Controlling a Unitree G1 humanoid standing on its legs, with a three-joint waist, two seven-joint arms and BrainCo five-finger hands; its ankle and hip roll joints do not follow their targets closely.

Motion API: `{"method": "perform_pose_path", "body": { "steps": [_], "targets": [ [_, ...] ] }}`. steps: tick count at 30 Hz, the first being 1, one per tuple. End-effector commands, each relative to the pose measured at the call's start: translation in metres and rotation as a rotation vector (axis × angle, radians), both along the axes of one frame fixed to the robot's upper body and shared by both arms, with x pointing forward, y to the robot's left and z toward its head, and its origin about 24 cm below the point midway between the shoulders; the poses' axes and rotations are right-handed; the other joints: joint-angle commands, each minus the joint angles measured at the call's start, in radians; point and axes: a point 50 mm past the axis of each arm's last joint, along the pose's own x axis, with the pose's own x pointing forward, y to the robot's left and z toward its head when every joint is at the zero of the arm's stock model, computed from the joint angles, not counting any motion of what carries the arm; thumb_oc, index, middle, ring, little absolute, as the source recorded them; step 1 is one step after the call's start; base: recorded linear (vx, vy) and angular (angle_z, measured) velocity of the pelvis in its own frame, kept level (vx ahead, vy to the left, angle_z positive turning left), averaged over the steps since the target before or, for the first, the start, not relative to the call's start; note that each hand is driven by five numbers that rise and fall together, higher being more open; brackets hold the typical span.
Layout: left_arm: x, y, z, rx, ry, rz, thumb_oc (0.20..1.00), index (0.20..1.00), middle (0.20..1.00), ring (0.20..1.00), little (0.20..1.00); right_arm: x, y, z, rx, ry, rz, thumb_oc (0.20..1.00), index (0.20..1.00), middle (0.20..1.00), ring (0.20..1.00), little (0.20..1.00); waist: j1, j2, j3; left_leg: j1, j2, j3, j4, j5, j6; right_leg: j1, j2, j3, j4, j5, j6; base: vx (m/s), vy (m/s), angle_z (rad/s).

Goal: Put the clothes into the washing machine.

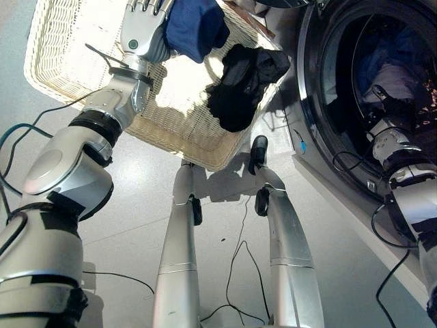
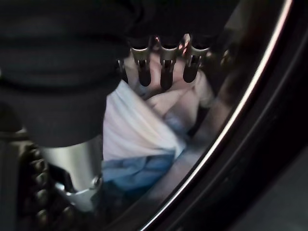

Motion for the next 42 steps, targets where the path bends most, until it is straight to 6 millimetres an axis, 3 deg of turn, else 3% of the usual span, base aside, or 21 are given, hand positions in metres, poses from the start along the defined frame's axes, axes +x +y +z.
{"method": "perform_pose_path", "body": {
  "steps": [1, 9, 13, 17, 23, 30, 31, 33, 35, 36, 38, 40, 42],
  "targets": [
    [0.008, -0.002, 0.0, -0.016, 0.125, 0.039, 0.2, 0.2, 0.2, 0.2, 0.2, -0.018, -0.029, 0.042, -0.136, -0.1, -0.096, 1.0, 1.0, 1.0, 1.0, 1.0, -0.007, -0.036, -0.023, 0.017, 0.029, 0.05, 0.162, -0.207, -0.069, 0.072, 0.076, 0.017, -0.178, 0.13, 0.109, 0.01, 0.036, 0.0],
    [0.01, 0.001, -0.005, -0.086, 0.177, 0.014, 0.2, 0.2, 0.2, 0.2, 0.2, -0.012, -0.015, 0.047, -0.191, -0.147, -0.057, 1.0, 1.0, 1.0, 1.0, 1.0, -0.011, -0.031, -0.023, 0.029, 0.034, 0.063, 0.161, -0.203, -0.071, 0.077, 0.073, 0.023, -0.175, 0.126, 0.108, 0.0, 0.0, 0.0],
    [0.006, 0.001, -0.004, -0.177, 0.135, -0.068, 0.2, 0.2, 0.2, 0.2, 0.2, -0.009, 0.001, 0.057, -0.328, -0.199, -0.063, 1.0, 1.0, 1.0, 1.0, 1.0, -0.013, -0.03, -0.023, 0.037, 0.031, 0.064, 0.16, -0.205, -0.071, 0.079, 0.074, 0.028, -0.171, 0.124, 0.108, 0.0, 0.0, 0.0],
    [0.001, 0.006, -0.011, -0.381, 0.057, -0.214, 0.2, 0.2, 0.2, 0.2, 0.2, -0.01, 0.018, 0.06, -0.394, -0.276, -0.127, 1.0, 1.0, 1.0, 1.0, 1.0, -0.011, -0.021, -0.023, 0.059, 0.027, 0.071, 0.147, -0.204, -0.073, 0.092, 0.069, 0.029, -0.174, 0.116, 0.108, 0.0, 0.0, -0.01],
    [-0.011, 0.006, -0.039, -0.617, -0.02, -0.432, 0.2, 0.2, 0.2, 0.2, 0.2, -0.02, 0.048, 0.046, -0.42, -0.381, -0.205, 1.0, 1.0, 1.0, 1.0, 1.0, 0.002, -0.007, -0.023, 0.069, 0.015, 0.068, 0.145, -0.21, -0.07, 0.098, 0.063, 0.023, -0.17, 0.101, 0.106, 0.0, -0.002, -0.01],
    [-0.029, -0.017, -0.086, -0.755, -0.063, -0.61, 0.2, 0.2, 0.2, 0.2, 0.2, -0.037, 0.079, 0.03, -0.653, -0.355, -0.311, 1.0, 1.0, 1.0, 1.0, 1.0, 0.016, 0.01, -0.023, 0.068, 0.0, 0.056, 0.142, -0.214, -0.058, 0.098, 0.066, 0.02, -0.159, 0.086, 0.103, 0.0, -0.005, 0.0],
    [-0.033, -0.02, -0.094, -0.772, -0.06, -0.631, 0.2, 0.2, 0.2, 0.2, 0.2, -0.036, 0.077, 0.023, -0.771, -0.25, -0.346, 1.0, 1.0, 1.0, 1.0, 1.0, 0.021, 0.013, -0.023, 0.07, -0.002, 0.056, 0.147, -0.217, -0.055, 0.101, 0.067, 0.017, -0.151, 0.081, 0.104, 0.0, 0.0, 0.0],
    [-0.034, -0.022, -0.098, -0.768, -0.058, -0.637, 0.2, 0.2, 0.2, 0.2, 0.2, -0.035, 0.071, 0.021, -0.842, -0.166, -0.385, 1.0, 1.0, 1.0, 1.0, 1.0, 0.024, 0.016, -0.023, 0.071, -0.001, 0.058, 0.152, -0.218, -0.052, 0.103, 0.066, 0.017, -0.148, 0.083, 0.104, 0.0, 0.0, 0.0],
    [-0.035, -0.021, -0.097, -0.744, -0.054, -0.639, 0.2, 0.2, 0.2, 0.2, 0.2, -0.028, 0.051, 0.012, -0.921, 0.082, -0.384, 1.0, 1.0, 1.0, 1.0, 1.0, 0.028, 0.013, -0.023, 0.071, 0.002, 0.06, 0.16, -0.218, -0.053, 0.105, 0.062, 0.011, -0.142, 0.085, 0.106, 0.0, -0.022, 0.02],
    [-0.036, -0.019, -0.092, -0.726, -0.055, -0.64, 0.2, 0.2, 0.2, 0.2, 0.2, -0.026, 0.03, 0.003, -0.951, 0.282, -0.378, 1.0, 1.0, 1.0, 1.0, 1.0, 0.034, 0.007, -0.023, 0.071, 0.003, 0.061, 0.163, -0.218, -0.052, 0.108, 0.06, 0.007, -0.144, 0.089, 0.106, 0.0, -0.042, 0.04],
    [-0.036, -0.017, -0.087, -0.708, -0.056, -0.641, 0.2, 0.2, 0.2, 0.2, 0.2, -0.024, 0.013, -0.01, -0.916, 0.428, -0.332, 1.0, 1.0, 1.0, 1.0, 1.0, 0.038, 0.002, -0.023, 0.065, 0.006, 0.06, 0.167, -0.215, -0.052, 0.106, 0.058, 0.0, -0.142, 0.095, 0.106, 0.0, -0.069, 0.01],
    [-0.036, -0.012, -0.074, -0.663, -0.055, -0.638, 0.2, 0.2, 0.2, 0.2, 0.2, -0.031, -0.025, -0.029, -0.838, 0.712, -0.272, 1.0, 1.0, 1.0, 1.0, 1.0, 0.054, -0.008, -0.023, 0.059, 0.012, 0.053, 0.171, -0.211, -0.049, 0.108, 0.054, -0.016, -0.141, 0.104, 0.107, 0.02, -0.135, 0.02],
    [-0.036, -0.009, -0.062, -0.633, -0.054, -0.634, 0.2, 0.2, 0.2, 0.2, 0.2, -0.041, -0.047, -0.032, -0.794, 0.842, -0.259, 1.0, 1.0, 1.0, 1.0, 1.0, 0.063, -0.018, -0.023, 0.059, 0.015, 0.045, 0.173, -0.206, -0.045, 0.112, 0.053, -0.027, -0.141, 0.117, 0.105, 0.02, -0.143, 0.09]
  ]
}}
